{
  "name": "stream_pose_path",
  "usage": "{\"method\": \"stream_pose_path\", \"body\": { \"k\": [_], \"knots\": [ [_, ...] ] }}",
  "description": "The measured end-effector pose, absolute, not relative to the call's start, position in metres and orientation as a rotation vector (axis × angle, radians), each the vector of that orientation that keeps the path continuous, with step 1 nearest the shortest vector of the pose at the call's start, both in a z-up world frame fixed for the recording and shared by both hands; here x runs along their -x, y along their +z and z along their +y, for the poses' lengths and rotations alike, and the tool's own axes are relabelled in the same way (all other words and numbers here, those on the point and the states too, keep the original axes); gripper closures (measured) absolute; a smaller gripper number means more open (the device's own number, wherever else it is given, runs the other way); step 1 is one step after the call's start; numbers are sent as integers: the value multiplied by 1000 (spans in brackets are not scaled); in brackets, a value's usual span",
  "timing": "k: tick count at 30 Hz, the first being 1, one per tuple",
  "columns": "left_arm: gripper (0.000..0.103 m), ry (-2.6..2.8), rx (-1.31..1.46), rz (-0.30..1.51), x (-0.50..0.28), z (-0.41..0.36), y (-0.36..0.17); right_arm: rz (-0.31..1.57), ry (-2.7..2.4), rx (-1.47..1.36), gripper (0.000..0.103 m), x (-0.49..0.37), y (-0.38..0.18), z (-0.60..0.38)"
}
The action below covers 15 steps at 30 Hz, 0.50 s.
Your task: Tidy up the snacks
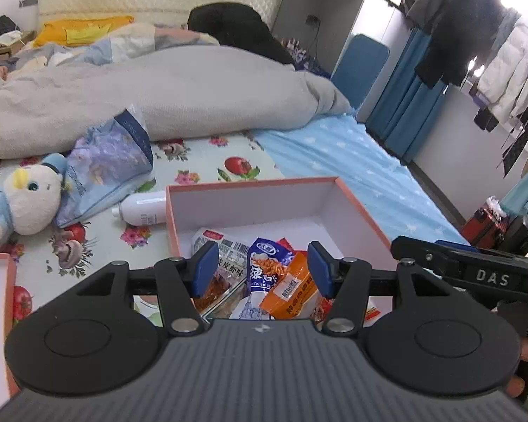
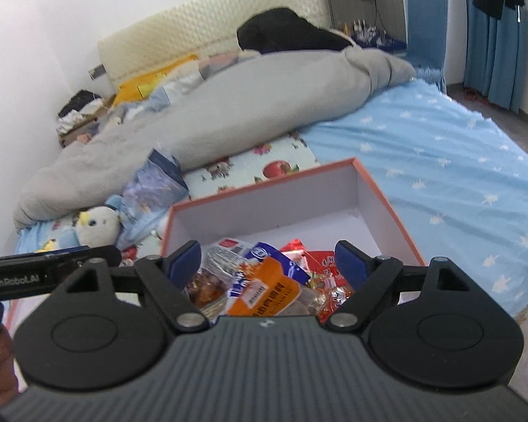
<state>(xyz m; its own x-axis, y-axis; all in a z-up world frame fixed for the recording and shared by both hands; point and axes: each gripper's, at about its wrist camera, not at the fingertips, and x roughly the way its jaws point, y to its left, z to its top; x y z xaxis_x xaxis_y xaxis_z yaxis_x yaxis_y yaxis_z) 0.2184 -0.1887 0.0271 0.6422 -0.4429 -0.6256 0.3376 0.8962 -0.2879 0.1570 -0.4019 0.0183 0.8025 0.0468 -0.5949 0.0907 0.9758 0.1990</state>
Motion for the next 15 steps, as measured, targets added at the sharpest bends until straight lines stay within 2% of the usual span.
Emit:
{"method": "stream_pose_path", "body": {
  "k": [15],
  "knots": [
    [41, -474, 157, 632, -141, -161, 70, 521, -33, -203, 18, -87, 56, -375]
  ]
}}
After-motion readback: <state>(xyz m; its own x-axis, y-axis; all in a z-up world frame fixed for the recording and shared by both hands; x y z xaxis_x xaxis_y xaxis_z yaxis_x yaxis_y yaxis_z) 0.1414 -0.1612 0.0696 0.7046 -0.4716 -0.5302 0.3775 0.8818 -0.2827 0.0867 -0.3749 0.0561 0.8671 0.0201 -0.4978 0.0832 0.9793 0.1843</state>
